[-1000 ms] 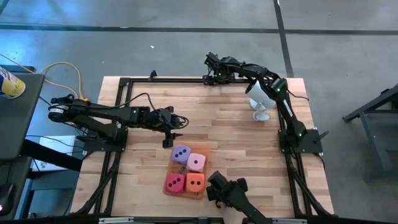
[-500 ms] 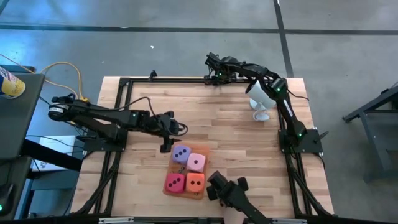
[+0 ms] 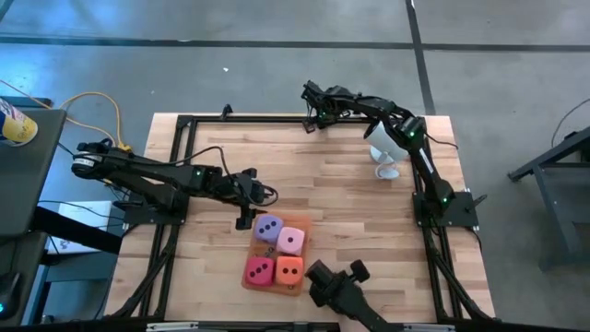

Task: Pick & Place Dice
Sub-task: Put the small light blue dice into the orange bin

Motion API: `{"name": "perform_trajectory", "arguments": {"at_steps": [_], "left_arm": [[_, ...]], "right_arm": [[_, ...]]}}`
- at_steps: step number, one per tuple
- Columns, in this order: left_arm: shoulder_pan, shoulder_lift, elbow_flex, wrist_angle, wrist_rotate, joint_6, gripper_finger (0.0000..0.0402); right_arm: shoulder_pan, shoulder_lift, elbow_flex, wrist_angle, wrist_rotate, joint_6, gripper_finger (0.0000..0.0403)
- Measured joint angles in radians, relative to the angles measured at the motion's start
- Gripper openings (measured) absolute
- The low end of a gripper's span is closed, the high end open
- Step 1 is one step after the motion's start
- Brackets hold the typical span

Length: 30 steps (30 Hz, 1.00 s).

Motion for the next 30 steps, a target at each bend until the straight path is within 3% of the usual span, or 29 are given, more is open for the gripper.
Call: {"name": "perform_trajectory", "arguments": {"at_steps": [12, 22, 27, 30], "left_arm": [[0.0, 0.0, 0.0, -0.015, -0.008, -0.072, 0.0214], [-0.017, 0.0, 0.0, -0.072, -0.007, -0.165, 0.0214], [-0.061, 0.003, 0.0, -0.061, -0.007, -0.169, 0.0214], [-0.086, 0.003, 0.0, -0.045, -0.007, -0.169, 0.0214]], "right_arm": [[0.172, -0.158, 0.0, -0.108, 0.306, -0.103, 0.0031], [0.479, -0.364, -0.001, -0.33, 0.243, -0.059, 0.0031], [0.668, -0.435, -0.003, -0.381, 0.243, -0.038, 0.0031], [0.721, -0.474, -0.053, -0.363, 0.247, -0.029, 0.0031]]}}
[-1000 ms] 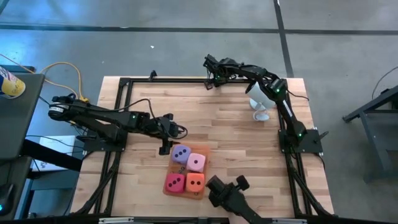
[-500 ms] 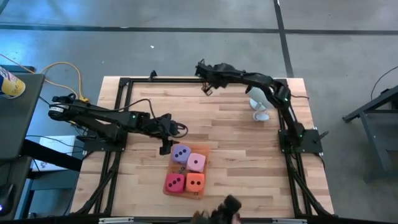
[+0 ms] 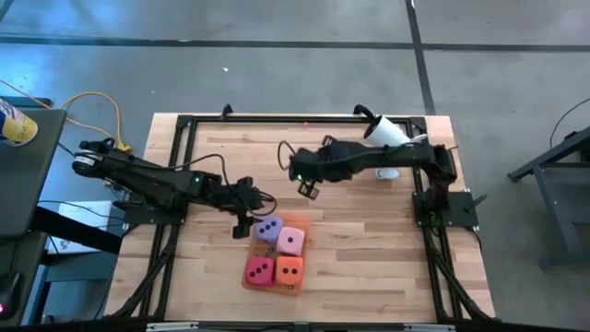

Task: Pick & Place Dice
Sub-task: Put the small light blue dice into the orange bin

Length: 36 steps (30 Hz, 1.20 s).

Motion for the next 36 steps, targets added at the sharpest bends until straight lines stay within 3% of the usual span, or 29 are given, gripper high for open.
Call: {"name": "perform_trajectory", "arguments": {"at_steps": [6, 12, 18, 28, 36], "left_arm": [[-0.037, 0.0, 0.0, 0.039, 0.0, -0.01, 0.0214], [-0.052, 0.0, 0.0, 0.042, 0.0, -0.012, 0.0214], [-0.049, 0.0, 0.0, 0.07, 0.0, -0.01, 0.0214], [-0.049, 0.0, 0.0, 0.087, 0.0, -0.011, 0.0214], [-0.049, 0.0, 0.0, 0.088, 0.0, -0.036, 0.0214]], "right_arm": [[0.044, -0.116, -0.318, 0.251, -0.036, 0.011, 0.0031], [0.067, -0.179, -0.55, 0.678, -0.312, -0.061, 0.0032], [0.124, -0.172, -0.625, 0.772, -0.399, -0.061, 0.0032], [0.229, -0.17, -0.644, 0.864, -0.397, 0.022, 0.0032], [0.218, -0.126, -0.64, 0.885, -0.356, 0.054, 0.0032]]}}
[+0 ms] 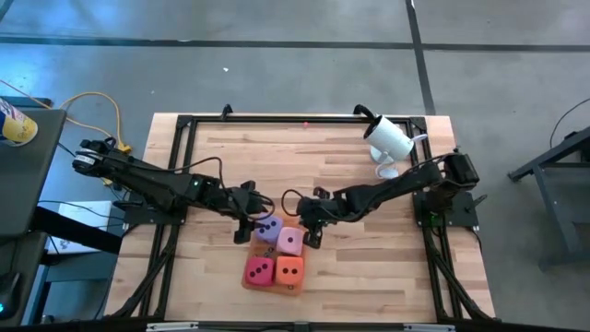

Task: Pick & Place Dice
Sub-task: Put the small light blue dice into the orange bin

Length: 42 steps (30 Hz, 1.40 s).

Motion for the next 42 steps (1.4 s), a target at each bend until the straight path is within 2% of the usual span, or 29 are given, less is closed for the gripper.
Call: {"name": "perform_trajectory", "arguments": {"at_steps": [3, 9, 14, 21, 31, 36, 42], "left_arm": [[0.0, 0.0, 0.0, 0.019, 0.0, -0.001, 0.0214], [0.0, 0.0, 0.0, 0.05, 0.0, -0.003, 0.0214], [0.0, 0.0, 0.0, 0.049, 0.0, -0.003, 0.0214], [-0.007, 0.0, 0.0, 0.049, 0.0, -0.009, 0.0214], [-0.024, 0.0, 0.0, 0.049, 0.0, -0.009, 0.0214], [-0.024, 0.0, 0.0, 0.049, 0.0, -0.009, 0.0214], [-0.024, 0.0, 0.0, 0.049, 0.0, -0.009, 0.0214]], "right_arm": [[-0.002, 0.012, -0.007, -0.036, 0.015, 0.016, 0.0032], [-0.002, 0.048, -0.004, -0.013, -0.043, 0.05, 0.0033], [-0.006, 0.057, -0.004, -0.014, -0.044, 0.07, 0.0047], [-0.006, 0.056, -0.003, -0.008, -0.009, 0.071, 0.0101], [-0.004, 0.055, -0.003, -0.006, 0.056, 0.065, 0.0219], [0.008, 0.055, -0.003, -0.008, 0.061, 0.053, 0.0244], [0.026, 0.011, -0.002, -0.006, 0.067, 0.05, 0.0249]]}}
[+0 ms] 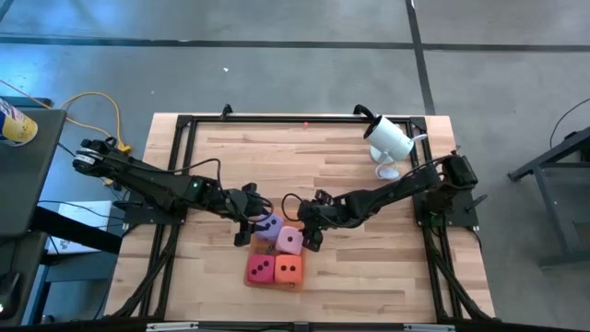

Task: Pick & Place Dice
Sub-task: Put the small light blue dice into the orange bin, then put the small orange dice into the orange bin

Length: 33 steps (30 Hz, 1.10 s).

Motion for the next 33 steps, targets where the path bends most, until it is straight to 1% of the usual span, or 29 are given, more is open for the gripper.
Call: {"name": "perform_trajectory", "arguments": {"at_steps": [3, 6, 13, 15, 16, 20, 25, 29, 33], "left_arm": [[0.0, 0.0, 0.0, 0.0, 0.0, 0.0, 0.0214], [0.0, 0.0, 0.0, 0.0, 0.0, -0.007, 0.0214], [0.0, 0.0, 0.0, 0.0, 0.0, -0.019, 0.0214], [0.0, 0.0, 0.0, 0.0, 0.0, -0.034, 0.0214], [0.0, 0.0, 0.0, 0.0, 0.0, -0.044, 0.0214], [0.0, 0.0, 0.0, 0.0, 0.0, -0.057, 0.0214], [0.0, 0.0, 0.0, 0.0, 0.0, -0.06, 0.0214], [0.0, 0.0, 0.0, 0.0, 0.0, -0.06, 0.0214], [0.0, 0.0, 0.0, 0.0, 0.0, -0.057, 0.0214]], "right_arm": [[0.001, -0.023, -0.002, 0.009, -0.025, 0.014, 0.0249], [-0.008, -0.037, 0.0, 0.048, -0.13, 0.019, 0.0245], [-0.055, -0.037, -0.001, 0.173, -0.333, 0.101, 0.0236], [-0.061, -0.037, -0.001, 0.193, -0.36, 0.102, 0.0235], [-0.061, -0.037, -0.001, 0.194, -0.354, 0.102, 0.0235], [-0.057, -0.037, -0.001, 0.168, -0.25, 0.1, 0.0235], [-0.045, -0.016, -0.001, 0.136, -0.163, 0.1, 0.0235], [-0.032, 0.008, -0.002, 0.126, -0.153, 0.1, 0.0235], [-0.018, 0.006, 0.0, 0.163, -0.081, 0.073, 0.0235]]}}
